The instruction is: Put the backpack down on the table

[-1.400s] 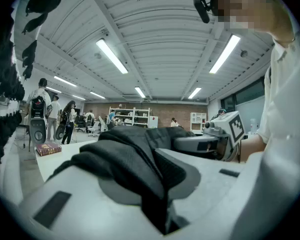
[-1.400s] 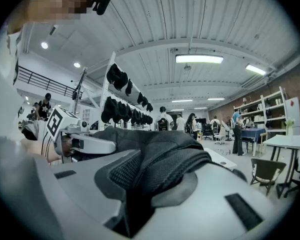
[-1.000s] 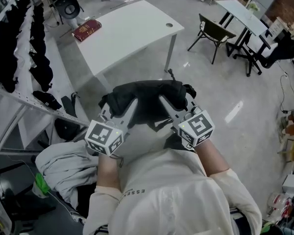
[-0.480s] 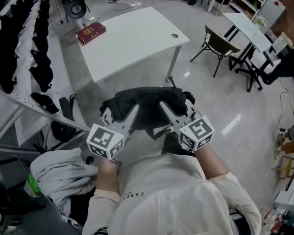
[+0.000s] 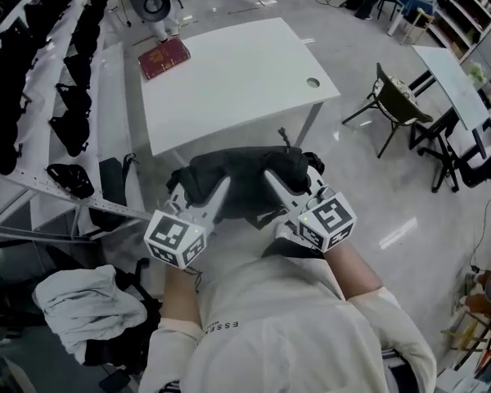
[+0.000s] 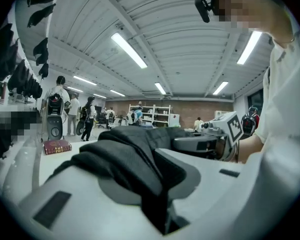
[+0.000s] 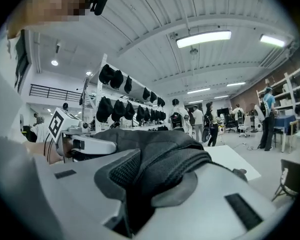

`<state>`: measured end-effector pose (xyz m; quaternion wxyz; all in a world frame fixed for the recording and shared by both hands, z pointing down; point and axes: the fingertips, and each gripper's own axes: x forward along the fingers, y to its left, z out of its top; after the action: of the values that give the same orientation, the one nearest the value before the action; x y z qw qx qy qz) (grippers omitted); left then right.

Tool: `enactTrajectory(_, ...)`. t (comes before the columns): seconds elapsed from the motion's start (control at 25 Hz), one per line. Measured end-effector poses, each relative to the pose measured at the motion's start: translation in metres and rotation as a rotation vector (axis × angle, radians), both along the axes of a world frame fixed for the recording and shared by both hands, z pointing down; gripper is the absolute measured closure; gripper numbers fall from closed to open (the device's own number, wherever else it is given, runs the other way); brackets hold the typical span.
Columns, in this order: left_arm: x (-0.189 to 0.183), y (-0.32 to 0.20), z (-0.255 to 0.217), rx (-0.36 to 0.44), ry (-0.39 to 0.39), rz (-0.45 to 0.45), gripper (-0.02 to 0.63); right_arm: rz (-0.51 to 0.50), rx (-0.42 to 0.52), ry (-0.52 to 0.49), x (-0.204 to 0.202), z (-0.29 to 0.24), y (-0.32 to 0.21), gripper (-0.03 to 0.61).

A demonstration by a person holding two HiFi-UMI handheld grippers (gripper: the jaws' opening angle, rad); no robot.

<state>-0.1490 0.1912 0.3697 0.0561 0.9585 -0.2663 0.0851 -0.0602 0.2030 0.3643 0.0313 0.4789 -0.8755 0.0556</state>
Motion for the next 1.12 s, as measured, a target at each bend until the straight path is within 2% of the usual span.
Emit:
enactTrajectory(0.28,0.074,-0.063,-0.006,-0.015,0.002,-0.099,0.540,-0.103,-0.001,0.002,0.075,-0.007,-0.072,0.486)
enactTrajectory(0.56,0.135,-0.118,-0.021,0.000,0.029,-0.143,0.540,-0.164,0.043,0.042,0.136,-0.023,-0.132,0.486)
enactTrajectory(0.8,0.156,-0.171,-0.041,0.094,0.023,-0.156,0.540,-0.181,0.104,0.046,0.155,-0.043,-0.186,0.486)
enactTrajectory(1.12,0.160,-0.276,-0.059,0.154,0.059,-0.154,0.540,-0.175,0.177,0.088,0.159,-0.065,-0.290,0.485)
